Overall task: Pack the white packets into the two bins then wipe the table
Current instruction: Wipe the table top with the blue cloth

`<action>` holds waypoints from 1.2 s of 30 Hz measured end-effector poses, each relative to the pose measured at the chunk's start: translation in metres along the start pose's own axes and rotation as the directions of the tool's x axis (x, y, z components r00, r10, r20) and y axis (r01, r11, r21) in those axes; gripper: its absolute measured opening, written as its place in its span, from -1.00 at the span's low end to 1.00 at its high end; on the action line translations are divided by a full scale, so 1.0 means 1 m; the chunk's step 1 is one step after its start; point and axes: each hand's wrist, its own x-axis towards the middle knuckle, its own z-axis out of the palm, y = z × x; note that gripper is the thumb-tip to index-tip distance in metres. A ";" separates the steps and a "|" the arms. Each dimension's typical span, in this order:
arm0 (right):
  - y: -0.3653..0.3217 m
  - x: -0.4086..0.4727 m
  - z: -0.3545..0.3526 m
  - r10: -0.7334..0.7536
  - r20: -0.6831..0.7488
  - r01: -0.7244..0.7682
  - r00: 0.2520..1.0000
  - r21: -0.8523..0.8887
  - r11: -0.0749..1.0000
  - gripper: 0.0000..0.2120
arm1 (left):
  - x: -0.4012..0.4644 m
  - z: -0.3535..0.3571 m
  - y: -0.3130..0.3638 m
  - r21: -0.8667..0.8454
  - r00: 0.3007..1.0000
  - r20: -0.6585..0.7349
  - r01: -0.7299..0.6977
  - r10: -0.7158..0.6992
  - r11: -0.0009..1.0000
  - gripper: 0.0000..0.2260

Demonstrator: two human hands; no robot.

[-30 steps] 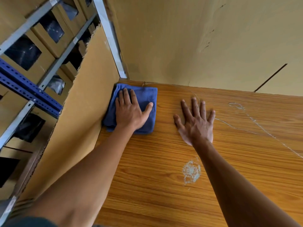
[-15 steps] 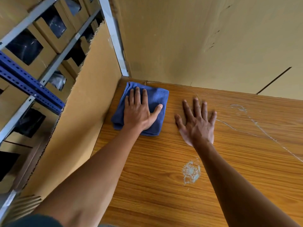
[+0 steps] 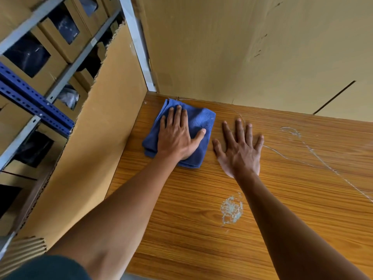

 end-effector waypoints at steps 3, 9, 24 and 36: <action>0.000 0.001 -0.001 -0.002 0.010 0.002 1.000 -0.006 1.000 -0.29 | 0.032 -0.005 0.002 -0.013 1.000 0.022 0.020 -0.020 1.000 -0.07; 0.000 0.001 -0.002 -0.002 0.014 0.002 1.000 0.005 1.000 -0.30 | 0.007 0.003 0.010 -0.016 1.000 -0.019 -0.026 0.025 1.000 -0.06; 0.000 0.003 0.002 0.015 0.001 -0.015 1.000 0.016 1.000 -0.43 | -0.005 0.010 0.006 -0.007 0.976 -0.045 -0.213 0.213 0.977 -0.10; 0.010 -0.009 -0.001 -0.029 0.009 0.028 1.000 0.050 0.998 -0.43 | 0.003 0.006 0.031 -0.049 0.991 -0.006 0.134 -0.135 0.990 -0.18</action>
